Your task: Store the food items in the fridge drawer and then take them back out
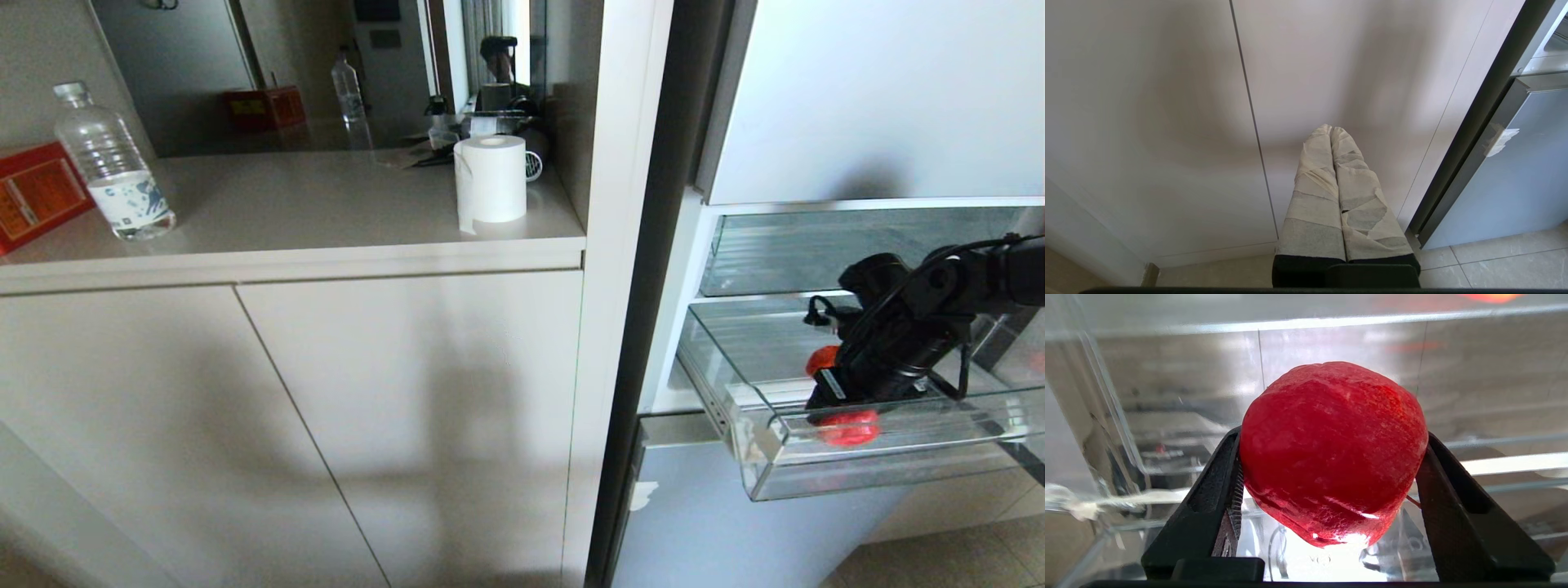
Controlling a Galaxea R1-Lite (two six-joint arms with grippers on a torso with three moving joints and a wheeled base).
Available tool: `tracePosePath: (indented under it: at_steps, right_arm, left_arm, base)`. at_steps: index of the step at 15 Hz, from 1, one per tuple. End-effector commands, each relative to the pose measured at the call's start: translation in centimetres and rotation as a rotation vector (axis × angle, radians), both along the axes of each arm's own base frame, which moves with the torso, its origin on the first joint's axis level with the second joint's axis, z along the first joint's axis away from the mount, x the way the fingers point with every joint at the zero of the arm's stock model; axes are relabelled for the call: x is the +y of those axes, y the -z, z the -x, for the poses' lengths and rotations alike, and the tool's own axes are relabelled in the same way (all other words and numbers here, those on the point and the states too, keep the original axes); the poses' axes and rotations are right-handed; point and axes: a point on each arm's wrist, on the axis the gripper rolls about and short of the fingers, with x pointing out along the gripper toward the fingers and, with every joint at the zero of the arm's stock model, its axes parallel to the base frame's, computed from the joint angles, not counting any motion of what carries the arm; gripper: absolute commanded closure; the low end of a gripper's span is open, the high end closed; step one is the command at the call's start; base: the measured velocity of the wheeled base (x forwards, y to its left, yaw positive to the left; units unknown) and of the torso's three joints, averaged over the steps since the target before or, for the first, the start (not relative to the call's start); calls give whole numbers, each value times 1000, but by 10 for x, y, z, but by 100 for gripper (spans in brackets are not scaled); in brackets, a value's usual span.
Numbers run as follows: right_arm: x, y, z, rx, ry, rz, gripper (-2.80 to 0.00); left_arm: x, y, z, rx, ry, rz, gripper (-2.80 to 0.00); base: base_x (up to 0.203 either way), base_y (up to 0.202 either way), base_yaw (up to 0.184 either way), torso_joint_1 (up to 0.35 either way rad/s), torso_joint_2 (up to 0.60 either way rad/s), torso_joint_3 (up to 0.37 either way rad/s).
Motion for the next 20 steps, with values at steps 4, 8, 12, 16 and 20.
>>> tracePosePath:
  at_steps: [4, 8, 12, 16, 20]
  right_arm:
    - [0, -23, -3, -122, 4, -23, 0]
    - [2, -55, 21, -189, 6, -18, 0]
    - [2, -79, 53, -237, 37, -22, 0]
    - [-1, -94, 98, -282, 62, -21, 0]
    - [-2, -107, 144, -380, 89, -5, 0]
  left_arm:
    - [0, 0, 0, 0, 0, 0, 0]
    - [0, 0, 0, 0, 0, 0, 0]
    - [0, 0, 0, 0, 0, 0, 0]
    - [0, 0, 0, 0, 0, 0, 0]
    - [0, 0, 0, 0, 0, 0, 0]
  base:
    - [0, 0, 0, 0, 0, 0]
    - [0, 0, 0, 0, 0, 0]
    - [0, 0, 0, 0, 0, 0]
    - [0, 0, 0, 0, 0, 0]
    - [0, 0, 0, 0, 0, 0]
